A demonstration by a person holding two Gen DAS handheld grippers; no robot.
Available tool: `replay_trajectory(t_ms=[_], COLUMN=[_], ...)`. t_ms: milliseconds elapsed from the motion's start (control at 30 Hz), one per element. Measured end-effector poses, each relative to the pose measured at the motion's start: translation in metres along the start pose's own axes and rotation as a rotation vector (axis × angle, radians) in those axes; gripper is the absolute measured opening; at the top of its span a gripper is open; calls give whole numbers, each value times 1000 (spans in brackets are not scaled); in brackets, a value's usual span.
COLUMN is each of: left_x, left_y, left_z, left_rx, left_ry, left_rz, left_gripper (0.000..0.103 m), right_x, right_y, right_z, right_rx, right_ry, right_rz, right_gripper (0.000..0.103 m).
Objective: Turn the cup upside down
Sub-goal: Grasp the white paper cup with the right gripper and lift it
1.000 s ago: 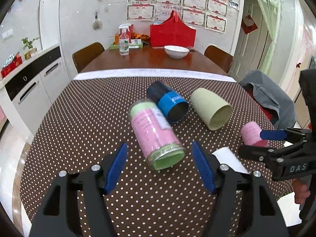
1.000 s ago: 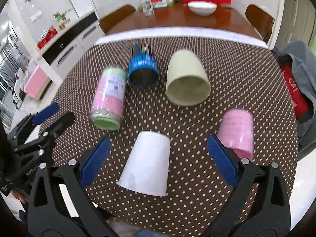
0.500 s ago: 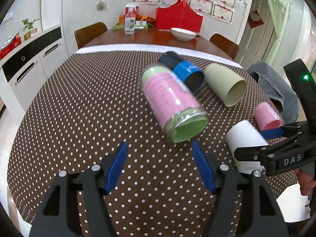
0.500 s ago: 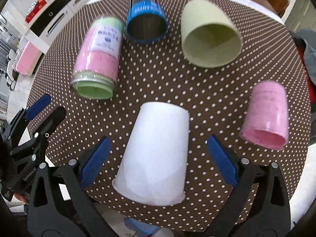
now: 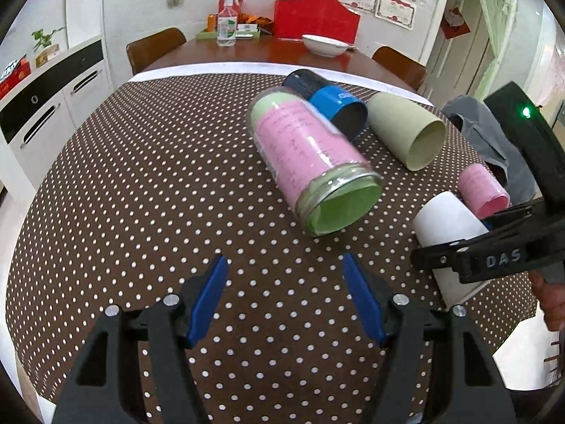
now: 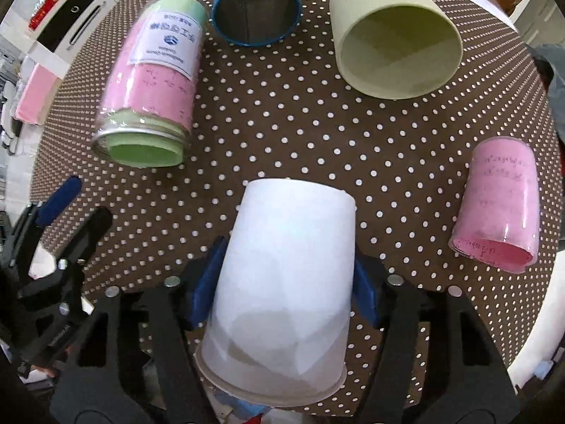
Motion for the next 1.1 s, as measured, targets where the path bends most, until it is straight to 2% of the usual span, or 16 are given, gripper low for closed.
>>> replay_trajectory(t_ms=[33,300,500,867,967,1100], left_x=[-1,-2,-2,-13,-16,-14], left_y=[-2,-13,-18,-24,-27,-30], left_z=[2,16,27,49,54,56], left_rx=[3,8,-23,-55,-51,-39], left_ry=[-4,-33,-60,-142,-171,-202], left_rz=[-1,-11,-11,-4,7,20], left_gripper=[67,67,67,67,67,67], right_x=[-3,-33,-47,-82,-89,-84], right_y=[0,1,-9,-13,-3,6], right_z=[0,5,7,15,19,5], right_rx=[-2,-42,-12,-3,-60,-196], right_ry=[-4,-130,-275,-696,-835,-1017], right_rz=[27,-5,-45,-99,-132,-165], right_gripper=[63,63,63,63,63,63])
Point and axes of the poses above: each gripper's, at about its wrist camera, not at the fingertips, and x roughly the way its jaws point, y to its left, z to its top, the point moved 1 cm from there along x, roughly the way its jaws point, and after that the axes turned 11 degrees about -y, right-handed, at the moved point
